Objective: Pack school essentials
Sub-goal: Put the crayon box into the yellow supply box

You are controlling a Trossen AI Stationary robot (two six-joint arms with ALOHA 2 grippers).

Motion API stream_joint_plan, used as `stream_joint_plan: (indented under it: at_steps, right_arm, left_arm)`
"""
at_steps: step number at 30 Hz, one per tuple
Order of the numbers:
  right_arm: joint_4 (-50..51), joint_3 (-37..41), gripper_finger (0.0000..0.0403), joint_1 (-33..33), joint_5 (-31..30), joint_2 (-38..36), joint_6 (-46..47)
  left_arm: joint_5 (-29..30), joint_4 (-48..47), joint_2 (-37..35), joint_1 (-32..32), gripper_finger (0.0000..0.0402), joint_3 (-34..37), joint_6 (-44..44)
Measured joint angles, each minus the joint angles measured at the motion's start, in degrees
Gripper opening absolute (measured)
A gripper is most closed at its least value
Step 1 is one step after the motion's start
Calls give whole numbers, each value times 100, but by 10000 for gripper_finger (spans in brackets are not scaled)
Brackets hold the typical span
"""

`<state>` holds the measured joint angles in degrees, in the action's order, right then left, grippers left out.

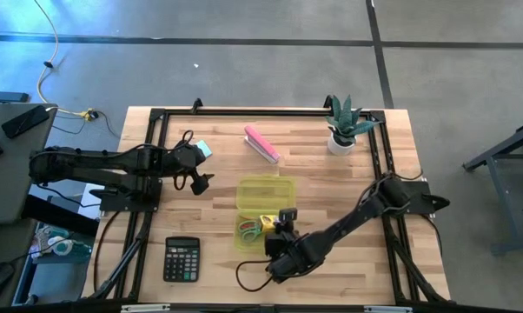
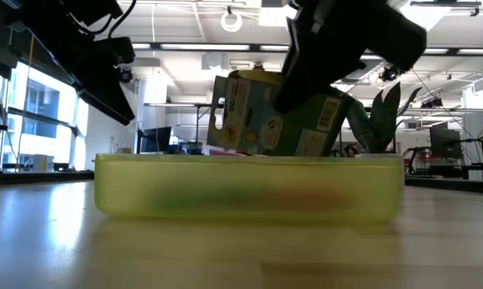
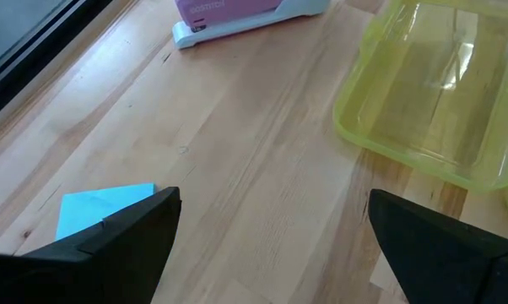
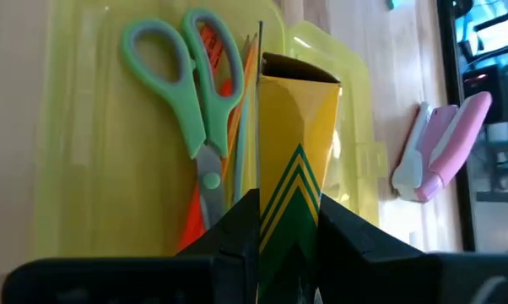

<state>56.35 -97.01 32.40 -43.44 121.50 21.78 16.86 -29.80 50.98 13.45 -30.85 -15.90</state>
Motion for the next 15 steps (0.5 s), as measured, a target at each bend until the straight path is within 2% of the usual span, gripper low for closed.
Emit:
stream_joint_plan:
  at_steps: [15]
  right_arm:
    - [116,0,75,0,-127,244,-131]
  left_arm:
    - [0,0,0,0,372,0,0]
